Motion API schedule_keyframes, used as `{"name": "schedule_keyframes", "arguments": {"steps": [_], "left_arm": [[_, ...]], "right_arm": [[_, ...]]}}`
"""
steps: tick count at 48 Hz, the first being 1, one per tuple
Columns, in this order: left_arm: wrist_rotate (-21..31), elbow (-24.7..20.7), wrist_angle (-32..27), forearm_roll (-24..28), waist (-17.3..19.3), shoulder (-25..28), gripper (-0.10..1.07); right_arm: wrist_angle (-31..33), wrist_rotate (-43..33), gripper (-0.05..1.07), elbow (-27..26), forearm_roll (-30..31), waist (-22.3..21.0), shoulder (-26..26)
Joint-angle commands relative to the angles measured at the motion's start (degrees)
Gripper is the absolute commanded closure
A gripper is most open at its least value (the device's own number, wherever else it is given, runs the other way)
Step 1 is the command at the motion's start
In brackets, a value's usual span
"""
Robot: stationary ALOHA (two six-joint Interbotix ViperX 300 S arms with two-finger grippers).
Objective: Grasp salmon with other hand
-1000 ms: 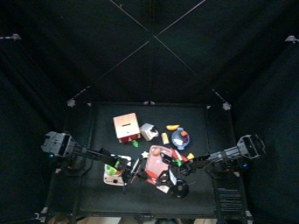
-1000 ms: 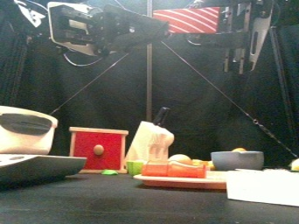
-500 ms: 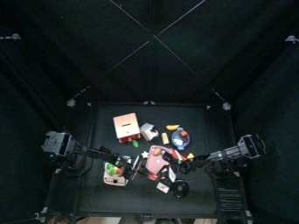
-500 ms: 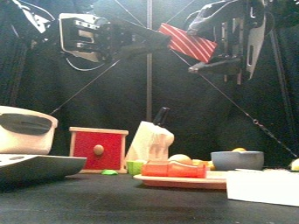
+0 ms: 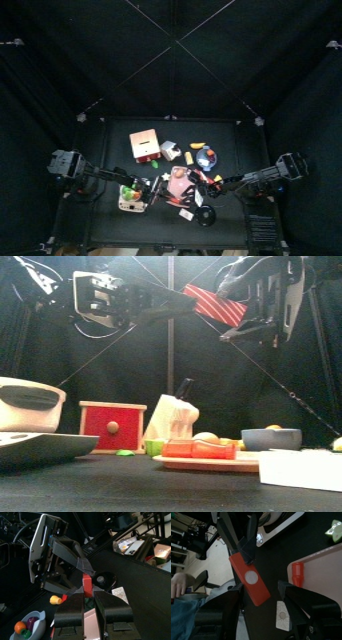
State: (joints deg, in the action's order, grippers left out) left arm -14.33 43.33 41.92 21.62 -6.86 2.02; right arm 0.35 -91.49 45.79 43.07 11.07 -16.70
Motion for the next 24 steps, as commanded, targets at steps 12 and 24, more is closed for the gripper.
{"name": "schedule_keyframes", "arguments": {"steps": [12, 24], "left_arm": [[0.7, 0.79, 1.85, -9.76, -0.44, -1.14, 0.52], [1.14, 0.35, 2.9, -19.16, -0.97, -0.44, 0.52]], "right_arm": [[13.18, 0.0, 0.14, -0.09, 3.43, 3.34, -9.84], [22.59, 0.0, 0.14, -1.76, 5.19, 8.0, -9.76]]}}
